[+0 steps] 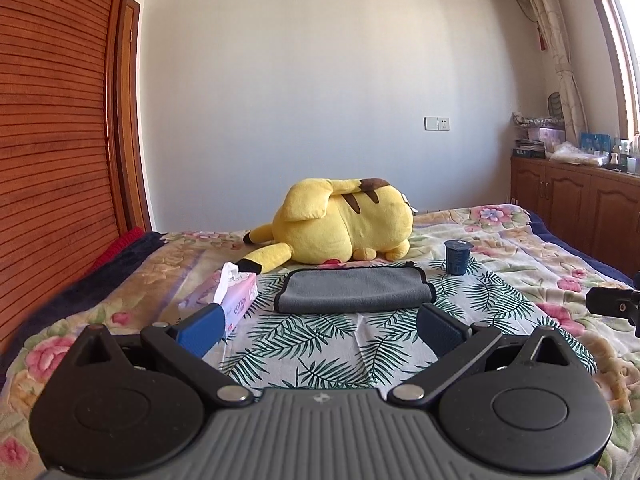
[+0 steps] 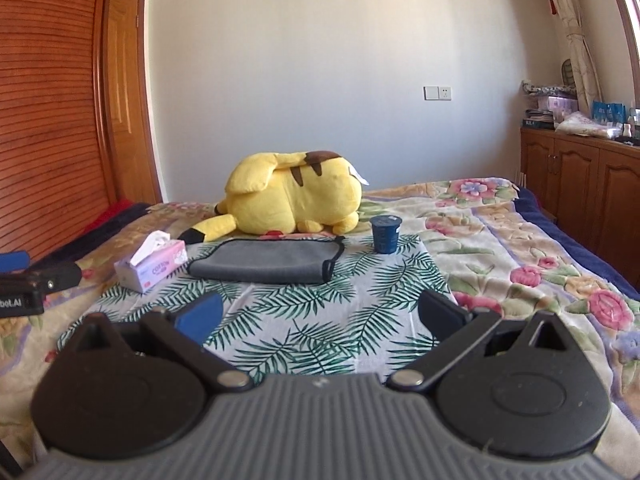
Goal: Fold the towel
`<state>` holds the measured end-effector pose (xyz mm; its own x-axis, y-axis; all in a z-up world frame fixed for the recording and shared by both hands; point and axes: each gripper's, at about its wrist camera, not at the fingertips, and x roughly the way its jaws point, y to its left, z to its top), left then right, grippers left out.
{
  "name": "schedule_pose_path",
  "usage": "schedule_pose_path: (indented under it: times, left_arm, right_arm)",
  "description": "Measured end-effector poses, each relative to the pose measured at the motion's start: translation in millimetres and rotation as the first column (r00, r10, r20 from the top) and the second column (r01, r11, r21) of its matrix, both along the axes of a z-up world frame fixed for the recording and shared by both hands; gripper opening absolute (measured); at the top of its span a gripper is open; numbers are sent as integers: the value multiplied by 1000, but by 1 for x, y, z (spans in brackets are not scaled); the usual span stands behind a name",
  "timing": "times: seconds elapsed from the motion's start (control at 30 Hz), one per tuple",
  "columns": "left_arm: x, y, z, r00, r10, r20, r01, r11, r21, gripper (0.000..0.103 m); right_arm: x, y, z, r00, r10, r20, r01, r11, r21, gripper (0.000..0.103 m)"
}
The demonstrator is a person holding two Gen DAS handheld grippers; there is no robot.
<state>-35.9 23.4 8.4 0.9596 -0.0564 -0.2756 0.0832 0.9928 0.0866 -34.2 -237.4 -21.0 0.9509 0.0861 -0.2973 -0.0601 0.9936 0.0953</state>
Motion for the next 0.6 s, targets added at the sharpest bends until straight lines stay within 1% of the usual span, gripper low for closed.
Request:
schedule_pose_path:
  times: [0.17, 0.6]
  left_arm:
    - [-3, 0, 2, 1000, -5, 20, 5, 1000, 2, 84]
    - [-4, 1, 2, 1000, -3, 17, 3, 1000, -7, 84]
  right_arm:
    - [-3, 2, 2, 1000, -5, 22, 6, 1000, -12, 103]
    - [-6, 0, 2, 999, -16, 38, 17, 1000, -15, 103]
